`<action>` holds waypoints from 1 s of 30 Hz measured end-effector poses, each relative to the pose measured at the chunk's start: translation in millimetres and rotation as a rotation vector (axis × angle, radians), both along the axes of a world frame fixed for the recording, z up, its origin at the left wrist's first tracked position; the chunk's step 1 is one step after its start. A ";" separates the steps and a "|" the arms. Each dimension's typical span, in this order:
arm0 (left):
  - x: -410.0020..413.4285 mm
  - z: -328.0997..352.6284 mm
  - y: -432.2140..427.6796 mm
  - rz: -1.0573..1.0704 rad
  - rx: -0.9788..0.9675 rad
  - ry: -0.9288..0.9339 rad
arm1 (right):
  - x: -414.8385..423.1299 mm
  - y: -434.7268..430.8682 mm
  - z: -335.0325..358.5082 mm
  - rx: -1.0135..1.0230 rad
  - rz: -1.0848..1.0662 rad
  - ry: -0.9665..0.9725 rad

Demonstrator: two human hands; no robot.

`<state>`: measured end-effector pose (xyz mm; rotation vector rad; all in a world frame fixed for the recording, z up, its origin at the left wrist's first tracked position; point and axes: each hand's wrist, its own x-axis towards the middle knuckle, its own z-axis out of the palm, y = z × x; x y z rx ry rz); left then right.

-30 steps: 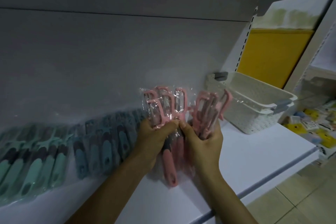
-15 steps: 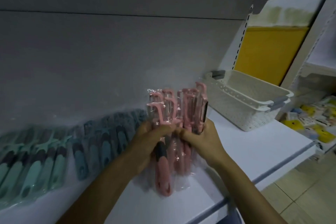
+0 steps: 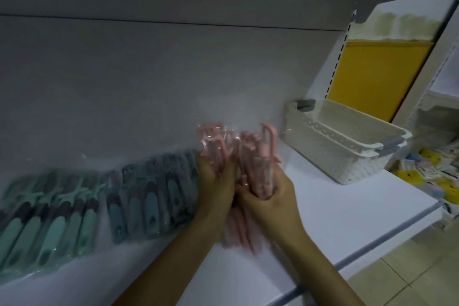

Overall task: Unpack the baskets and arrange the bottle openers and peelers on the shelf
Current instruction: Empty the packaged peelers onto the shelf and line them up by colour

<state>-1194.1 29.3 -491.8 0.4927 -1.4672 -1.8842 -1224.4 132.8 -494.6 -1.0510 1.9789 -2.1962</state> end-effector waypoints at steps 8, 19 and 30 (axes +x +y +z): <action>2.3 -8.1 -9.4 -0.490 -0.176 0.053 | -20.1 -0.4 -3.6 -0.119 0.128 -0.346; -1.1 -12.8 10.4 -0.290 -0.483 -0.014 | -28.8 4.9 16.2 0.068 0.291 -0.281; -4.1 -13.5 44.0 -0.068 -0.774 -0.034 | -33.0 20.0 14.0 0.043 0.197 -0.143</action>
